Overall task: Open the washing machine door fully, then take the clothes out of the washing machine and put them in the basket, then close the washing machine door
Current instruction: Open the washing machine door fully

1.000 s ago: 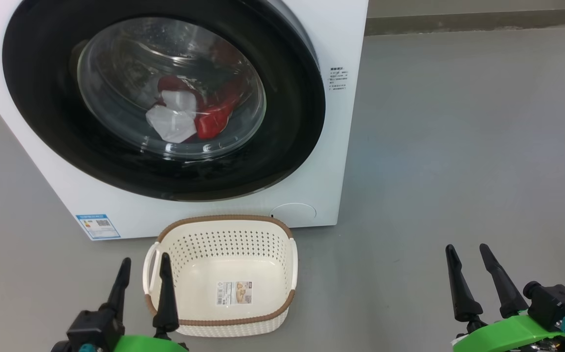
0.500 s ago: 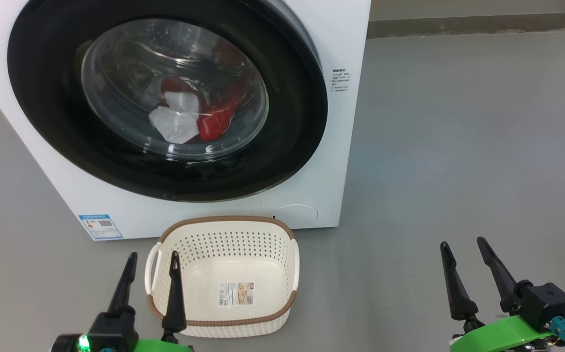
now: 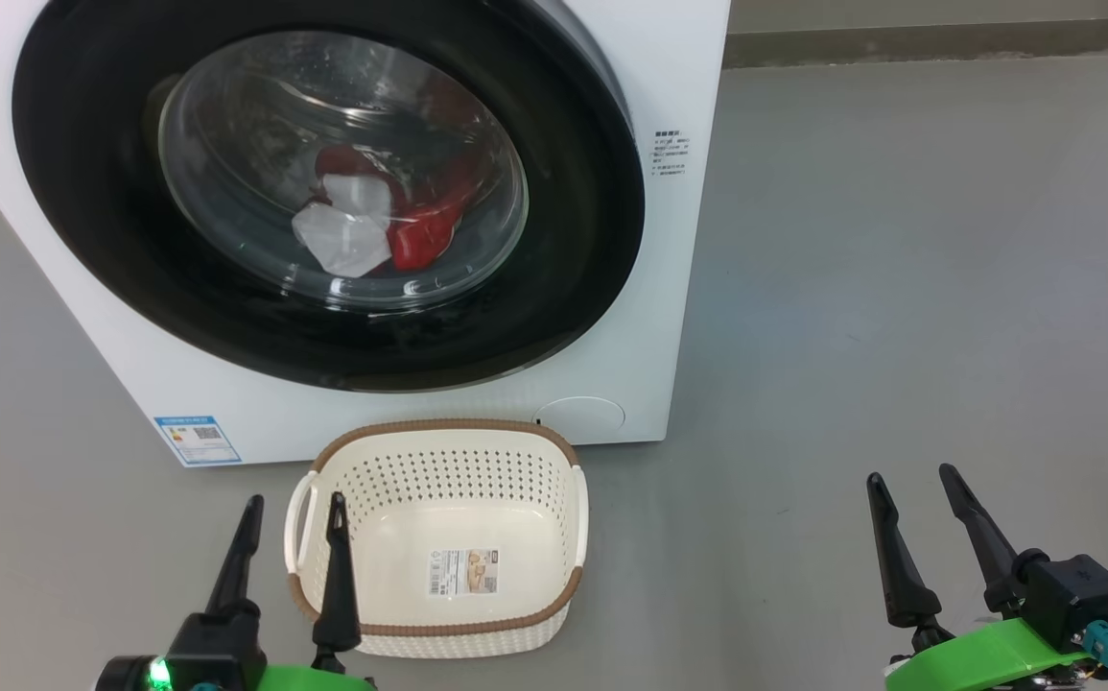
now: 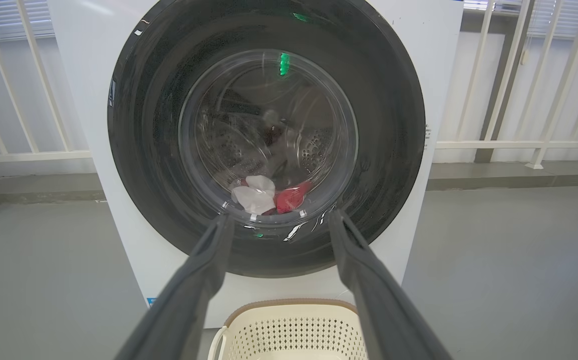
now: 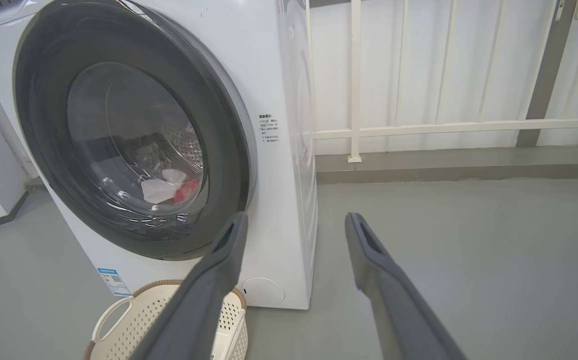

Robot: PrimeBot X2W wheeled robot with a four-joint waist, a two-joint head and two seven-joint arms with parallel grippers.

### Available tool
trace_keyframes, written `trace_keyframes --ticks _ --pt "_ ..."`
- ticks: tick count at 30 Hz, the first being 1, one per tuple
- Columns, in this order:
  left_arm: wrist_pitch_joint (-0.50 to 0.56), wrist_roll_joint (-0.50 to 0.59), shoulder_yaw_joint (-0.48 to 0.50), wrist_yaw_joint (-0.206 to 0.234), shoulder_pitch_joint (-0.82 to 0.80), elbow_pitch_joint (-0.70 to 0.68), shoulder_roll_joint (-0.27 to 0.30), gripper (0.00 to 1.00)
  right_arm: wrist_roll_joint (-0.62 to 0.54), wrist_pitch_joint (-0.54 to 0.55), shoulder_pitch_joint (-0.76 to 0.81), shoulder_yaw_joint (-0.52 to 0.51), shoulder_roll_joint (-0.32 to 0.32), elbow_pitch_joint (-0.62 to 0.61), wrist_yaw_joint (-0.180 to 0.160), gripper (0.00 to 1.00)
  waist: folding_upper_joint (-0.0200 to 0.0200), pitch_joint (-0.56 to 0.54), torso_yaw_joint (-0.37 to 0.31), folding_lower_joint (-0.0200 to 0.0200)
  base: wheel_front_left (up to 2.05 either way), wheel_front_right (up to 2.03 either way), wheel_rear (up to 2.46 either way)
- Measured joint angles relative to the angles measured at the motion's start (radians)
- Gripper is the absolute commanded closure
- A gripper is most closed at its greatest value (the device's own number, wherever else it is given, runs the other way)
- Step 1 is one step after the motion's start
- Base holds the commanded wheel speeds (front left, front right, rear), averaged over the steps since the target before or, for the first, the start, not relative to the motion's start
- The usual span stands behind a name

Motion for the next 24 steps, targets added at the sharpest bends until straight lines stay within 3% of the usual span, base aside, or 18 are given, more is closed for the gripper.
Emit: trace_keyframes --ticks 24 --pt "0.0 -0.001 -0.017 0.0 -0.029 -0.029 0.0 0.0 0.033 -0.009 -0.013 -0.021 -0.001 -0.017 0.0 0.0 0.0 0.053 0.038 0.0 0.0 0.0 0.0"
